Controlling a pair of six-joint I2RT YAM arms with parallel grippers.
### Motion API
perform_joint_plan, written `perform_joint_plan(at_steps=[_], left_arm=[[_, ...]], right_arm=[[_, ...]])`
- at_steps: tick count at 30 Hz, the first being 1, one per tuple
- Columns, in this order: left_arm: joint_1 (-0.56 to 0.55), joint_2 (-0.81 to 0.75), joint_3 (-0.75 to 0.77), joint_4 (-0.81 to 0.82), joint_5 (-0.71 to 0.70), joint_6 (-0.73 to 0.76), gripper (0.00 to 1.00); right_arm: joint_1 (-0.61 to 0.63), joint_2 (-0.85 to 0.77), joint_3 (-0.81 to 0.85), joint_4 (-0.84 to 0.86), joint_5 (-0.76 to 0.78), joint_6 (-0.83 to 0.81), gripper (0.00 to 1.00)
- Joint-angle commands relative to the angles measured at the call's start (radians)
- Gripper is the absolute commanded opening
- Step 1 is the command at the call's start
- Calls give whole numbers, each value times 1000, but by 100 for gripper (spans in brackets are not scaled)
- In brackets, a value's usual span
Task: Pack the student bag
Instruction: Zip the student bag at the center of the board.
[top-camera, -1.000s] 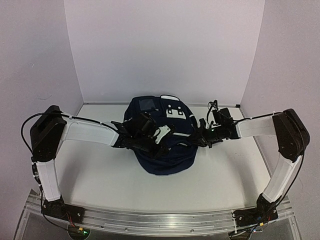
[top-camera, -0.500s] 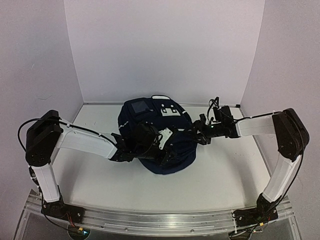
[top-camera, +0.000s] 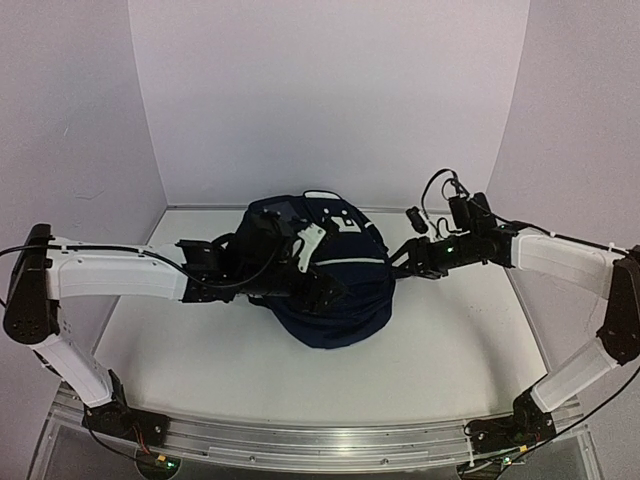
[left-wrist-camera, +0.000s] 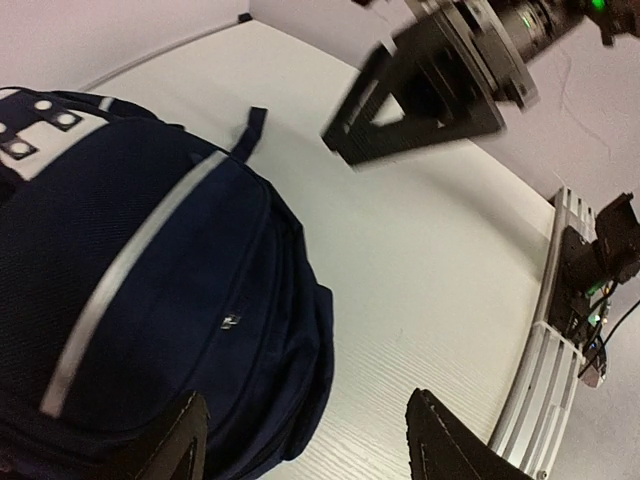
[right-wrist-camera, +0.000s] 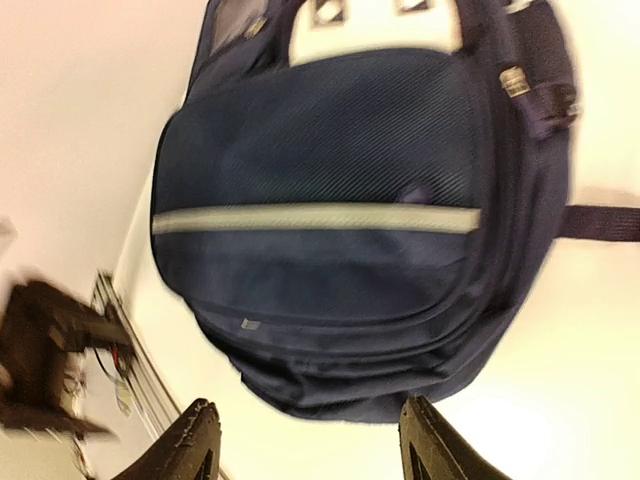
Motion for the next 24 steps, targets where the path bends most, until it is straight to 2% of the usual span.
perform_joint_plan(at_steps=[1,7,13,21,24], left_arm=[[54,-60,48,-143,-135,-28,68],[89,-109,12,-173,-134,52,68],[132,-144,-10,-156,-91,70,68],[134,-112,-16,-154,-18,153,69],[133,-112,-32,-136,21,210,69]], right_arm=[[156,31,47,-64,71,-92,61],[295,136,129,2,239,-209,56],[367,190,95,104,379,-355,54],[396,227,43,221,543,-442,55],[396,245,28,242,553,-470,50]])
